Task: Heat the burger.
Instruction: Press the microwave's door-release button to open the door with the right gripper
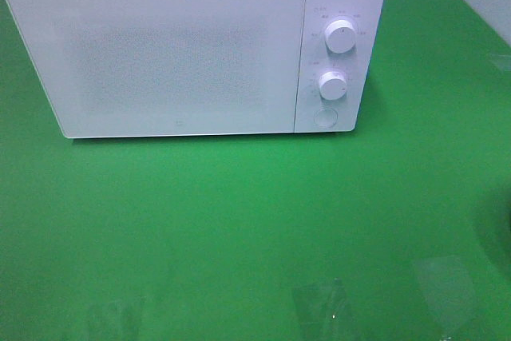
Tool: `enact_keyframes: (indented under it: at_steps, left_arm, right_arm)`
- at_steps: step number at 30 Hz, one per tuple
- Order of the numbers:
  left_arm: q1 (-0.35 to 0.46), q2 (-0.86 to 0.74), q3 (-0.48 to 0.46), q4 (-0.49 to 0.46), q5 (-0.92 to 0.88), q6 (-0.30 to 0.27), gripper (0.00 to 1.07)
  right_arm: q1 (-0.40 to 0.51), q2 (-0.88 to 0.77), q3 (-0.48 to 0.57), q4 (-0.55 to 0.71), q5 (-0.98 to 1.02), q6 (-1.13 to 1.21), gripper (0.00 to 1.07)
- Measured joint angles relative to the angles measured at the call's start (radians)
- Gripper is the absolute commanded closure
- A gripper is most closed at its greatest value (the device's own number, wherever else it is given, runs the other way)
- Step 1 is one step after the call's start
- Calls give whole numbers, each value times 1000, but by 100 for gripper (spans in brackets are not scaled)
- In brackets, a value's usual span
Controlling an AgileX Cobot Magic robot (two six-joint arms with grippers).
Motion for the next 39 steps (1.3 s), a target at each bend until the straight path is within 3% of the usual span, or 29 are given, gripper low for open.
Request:
enact_keyframes:
  at_steps: [24,39]
  left_arm:
    - [0,0,0,0,0,0,8]
    - [0,0,0,0,0,0,8]
  right_arm:
    - [0,33,-16,0,-49,0,32]
    - [0,360,-19,-2,-381,0,32]
